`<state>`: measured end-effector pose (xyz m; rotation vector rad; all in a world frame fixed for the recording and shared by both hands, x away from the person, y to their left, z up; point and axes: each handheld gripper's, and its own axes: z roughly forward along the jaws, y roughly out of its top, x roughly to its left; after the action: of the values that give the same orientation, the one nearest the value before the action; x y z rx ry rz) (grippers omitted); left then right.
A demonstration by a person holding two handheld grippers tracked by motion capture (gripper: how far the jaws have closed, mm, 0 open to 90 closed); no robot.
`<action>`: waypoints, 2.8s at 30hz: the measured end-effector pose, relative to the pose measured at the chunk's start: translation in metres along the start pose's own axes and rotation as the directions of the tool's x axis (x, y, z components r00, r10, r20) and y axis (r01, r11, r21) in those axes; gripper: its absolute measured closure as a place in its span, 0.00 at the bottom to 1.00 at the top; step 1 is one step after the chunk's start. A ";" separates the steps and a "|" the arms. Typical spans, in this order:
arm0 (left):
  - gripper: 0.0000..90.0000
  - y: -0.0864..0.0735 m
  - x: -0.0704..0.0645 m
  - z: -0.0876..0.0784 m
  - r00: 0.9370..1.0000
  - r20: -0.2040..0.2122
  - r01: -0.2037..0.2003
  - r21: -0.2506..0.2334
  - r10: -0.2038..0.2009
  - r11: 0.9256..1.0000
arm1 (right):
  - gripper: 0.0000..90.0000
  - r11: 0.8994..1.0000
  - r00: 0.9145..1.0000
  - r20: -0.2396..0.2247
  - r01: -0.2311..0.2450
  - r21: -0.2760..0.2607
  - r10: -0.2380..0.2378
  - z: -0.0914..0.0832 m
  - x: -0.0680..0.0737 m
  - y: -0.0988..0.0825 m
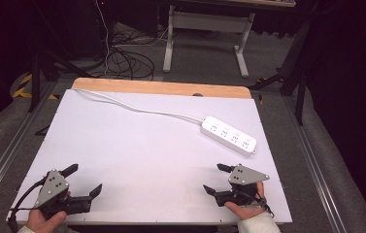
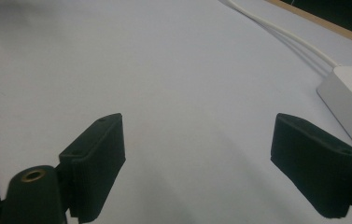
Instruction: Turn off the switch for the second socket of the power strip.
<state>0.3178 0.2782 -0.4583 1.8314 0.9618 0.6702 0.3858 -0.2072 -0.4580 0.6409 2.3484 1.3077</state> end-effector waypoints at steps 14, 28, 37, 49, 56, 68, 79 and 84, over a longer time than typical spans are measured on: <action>0.04 0.000 0.001 -0.001 1.000 -0.013 0.002 -0.012 -0.002 1.000 | 0.20 1.000 1.000 0.003 0.020 0.009 -0.020 0.001 0.002 0.003; 0.04 -0.001 0.002 0.001 1.000 -0.020 0.009 0.001 -0.009 1.000 | 0.22 0.999 0.999 -0.010 0.034 0.020 -0.034 -0.001 0.002 0.011; 0.04 -0.002 0.002 0.002 1.000 -0.020 0.013 0.008 -0.012 1.000 | 0.24 0.997 0.999 -0.012 0.049 0.058 -0.048 -0.004 -0.006 0.028; 0.04 -0.001 0.002 0.002 1.000 -0.021 0.010 0.010 -0.010 1.000 | 0.25 0.995 0.997 0.011 0.069 0.077 -0.070 -0.004 -0.017 0.047; 0.04 -0.001 0.001 0.001 1.000 -0.021 0.006 0.008 -0.005 1.000 | 0.27 0.992 0.996 0.022 0.088 0.086 -0.090 -0.005 -0.026 0.062; 0.04 -0.001 0.000 0.001 1.000 -0.023 -0.007 0.010 0.007 1.000 | 0.39 0.995 0.998 0.007 0.064 0.082 -0.065 -0.004 -0.039 0.073; 0.04 -0.001 0.000 0.001 1.000 -0.024 -0.006 0.012 0.006 1.000 | 0.83 0.989 0.999 0.034 -0.034 0.145 0.030 0.005 -0.072 0.089; 0.04 -0.001 0.001 0.002 1.000 -0.027 -0.004 0.013 0.004 1.000 | 1.00 0.985 0.996 0.063 -0.079 0.153 0.070 0.013 -0.089 0.090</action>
<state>0.3189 0.2782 -0.4600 1.8399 0.9821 0.6942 0.4851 -0.2058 -0.3780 0.8096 2.4175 1.1280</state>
